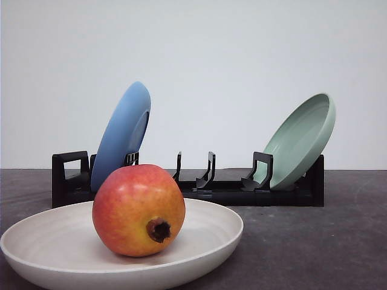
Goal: Place pomegranate in white plate
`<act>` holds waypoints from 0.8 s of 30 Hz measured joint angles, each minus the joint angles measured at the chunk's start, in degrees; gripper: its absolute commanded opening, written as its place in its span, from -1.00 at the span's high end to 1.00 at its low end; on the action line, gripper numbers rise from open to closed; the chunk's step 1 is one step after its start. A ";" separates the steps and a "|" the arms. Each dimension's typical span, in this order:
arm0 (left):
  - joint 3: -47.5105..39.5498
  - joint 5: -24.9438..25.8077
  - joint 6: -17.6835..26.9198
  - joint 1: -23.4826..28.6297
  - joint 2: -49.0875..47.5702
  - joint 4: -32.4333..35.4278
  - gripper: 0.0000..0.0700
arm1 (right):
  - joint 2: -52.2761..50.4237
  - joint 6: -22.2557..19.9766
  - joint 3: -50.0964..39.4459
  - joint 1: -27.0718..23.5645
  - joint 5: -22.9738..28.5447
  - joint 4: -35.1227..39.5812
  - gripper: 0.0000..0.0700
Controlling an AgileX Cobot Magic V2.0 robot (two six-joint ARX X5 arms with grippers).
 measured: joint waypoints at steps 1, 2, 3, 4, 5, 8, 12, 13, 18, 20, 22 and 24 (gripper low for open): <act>0.00 0.00 0.00 0.00 0.00 0.00 1.00 | 0.00 0.00 0.00 0.00 -0.02 0.00 0.97; 0.00 0.00 0.00 0.00 0.00 0.00 1.00 | 0.00 0.00 0.00 0.00 -0.02 0.00 0.97; 0.00 0.00 0.00 0.00 0.00 0.00 1.00 | 0.00 0.00 0.00 0.00 -0.02 0.00 0.97; 0.00 0.00 0.00 0.00 0.00 0.00 1.00 | 0.00 0.00 0.00 0.00 -0.02 0.00 0.97; 0.00 0.00 0.00 0.00 0.00 0.00 1.00 | 0.00 0.00 0.00 0.00 -0.02 0.00 0.97; 0.00 0.00 0.00 0.00 0.00 0.00 1.00 | 0.00 0.00 0.00 0.00 -0.02 0.00 0.97; 0.00 0.00 0.00 0.00 0.00 0.00 1.00 | 0.00 0.00 0.00 0.00 -0.02 0.00 0.97; 0.00 0.00 0.00 0.00 0.00 0.00 1.00 | 0.00 0.00 0.00 0.00 -0.02 0.00 0.97; 0.00 0.00 0.00 0.00 0.00 0.00 1.00 | 0.00 0.00 0.00 0.00 0.00 0.00 0.97; 0.00 0.00 0.00 0.00 0.00 0.00 1.00 | 0.00 0.00 0.00 0.00 -0.02 0.00 0.97; 0.00 0.00 0.00 0.00 0.00 0.00 1.00 | 0.00 0.00 0.00 0.00 -0.01 0.00 0.97; 0.00 0.00 0.00 0.00 0.00 0.00 1.00 | 0.00 0.00 0.00 0.00 -0.01 0.00 0.97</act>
